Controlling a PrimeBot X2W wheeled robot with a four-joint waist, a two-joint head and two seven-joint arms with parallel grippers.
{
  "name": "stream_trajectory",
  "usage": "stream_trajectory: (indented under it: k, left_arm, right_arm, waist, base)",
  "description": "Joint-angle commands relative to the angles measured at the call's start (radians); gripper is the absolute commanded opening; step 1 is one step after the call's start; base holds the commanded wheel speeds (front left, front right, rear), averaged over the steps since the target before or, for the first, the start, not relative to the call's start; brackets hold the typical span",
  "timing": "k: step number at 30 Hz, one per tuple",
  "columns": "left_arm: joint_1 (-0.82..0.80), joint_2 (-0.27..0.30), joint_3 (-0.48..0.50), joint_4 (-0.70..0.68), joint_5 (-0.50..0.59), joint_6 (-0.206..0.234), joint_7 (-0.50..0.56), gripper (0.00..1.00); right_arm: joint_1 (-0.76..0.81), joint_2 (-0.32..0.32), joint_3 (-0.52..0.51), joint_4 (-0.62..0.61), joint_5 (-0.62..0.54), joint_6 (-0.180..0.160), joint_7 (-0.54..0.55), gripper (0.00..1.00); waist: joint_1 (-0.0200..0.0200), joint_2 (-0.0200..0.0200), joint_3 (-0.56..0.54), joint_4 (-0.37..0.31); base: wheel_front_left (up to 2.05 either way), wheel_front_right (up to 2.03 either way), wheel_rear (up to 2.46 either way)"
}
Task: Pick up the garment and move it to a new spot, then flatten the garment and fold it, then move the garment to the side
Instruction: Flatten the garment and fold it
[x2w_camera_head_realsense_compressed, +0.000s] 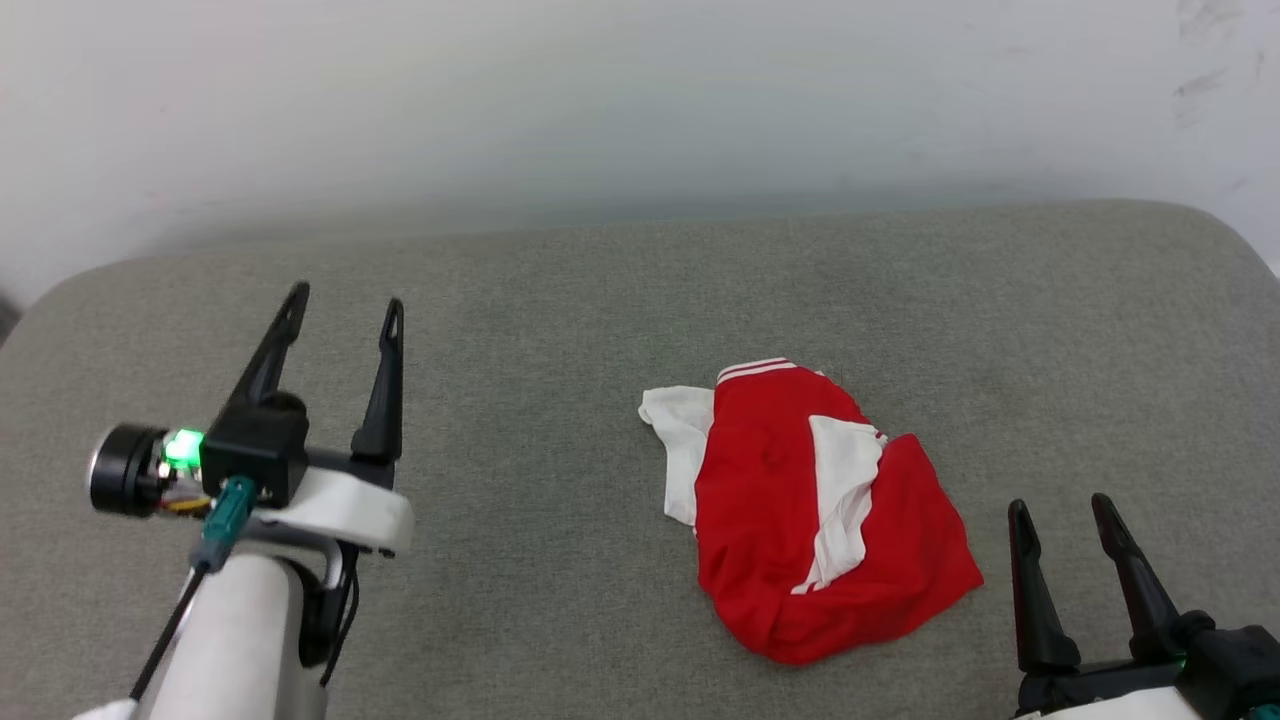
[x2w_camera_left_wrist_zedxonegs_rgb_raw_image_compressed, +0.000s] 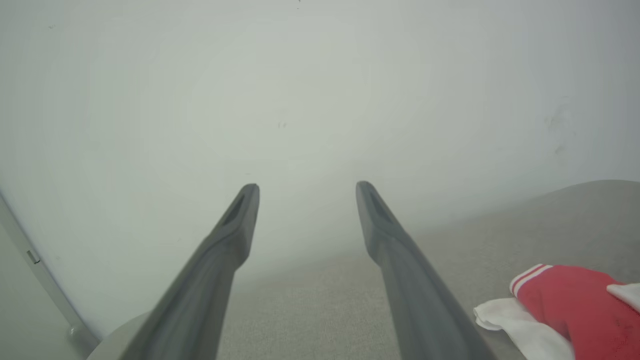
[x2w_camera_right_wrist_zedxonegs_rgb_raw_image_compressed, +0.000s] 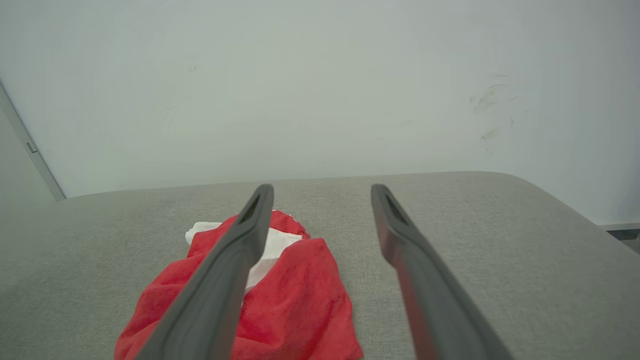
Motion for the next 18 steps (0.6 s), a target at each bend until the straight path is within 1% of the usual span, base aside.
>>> stream_trajectory:
  k: [1, 6, 11, 14, 18]
  left_arm:
    - [-0.055, 0.012, -0.012, 0.018, 0.01, -0.011, -0.002, 1.0]
    - [-0.222, 0.031, -0.061, 0.139, 0.009, -0.036, 0.001, 1.0]
    - [-0.408, 0.038, -0.154, 0.262, -0.011, -0.054, 0.085, 1.0]
    - [-0.514, 0.041, -0.26, 0.322, -0.069, -0.057, 0.174, 1.0]
    - [-0.645, 0.087, -0.431, 0.372, -0.203, -0.057, 0.292, 1.0]
  right_arm:
    - [-0.018, 0.002, 0.006, -0.004, -0.004, 0.0, -0.002, 1.0]
    - [-0.032, 0.002, 0.007, -0.015, 0.003, 0.0, -0.002, 1.0]
    - [-0.059, 0.002, 0.007, -0.029, -0.003, 0.0, -0.002, 1.0]
    - [-0.081, 0.002, 0.008, -0.037, -0.005, 0.0, -0.002, 1.0]
    - [-0.107, 0.002, 0.016, -0.048, -0.006, 0.0, -0.002, 1.0]
  waist:
    - [-0.0001, 0.0, 0.015, -0.014]
    - [-0.0001, 0.0, 0.045, -0.033]
    - [-0.0001, 0.0, 0.084, -0.046]
    - [-0.0001, 0.0, 0.109, -0.054]
    - [-0.0001, 0.0, 0.145, -0.07]
  base:
    - [0.0, 0.0, 0.0]
    - [0.0, 0.0, 0.0]
    - [0.0, 0.0, 0.0]
    - [0.0, 0.0, 0.0]
    - [0.0, 0.0, 0.0]
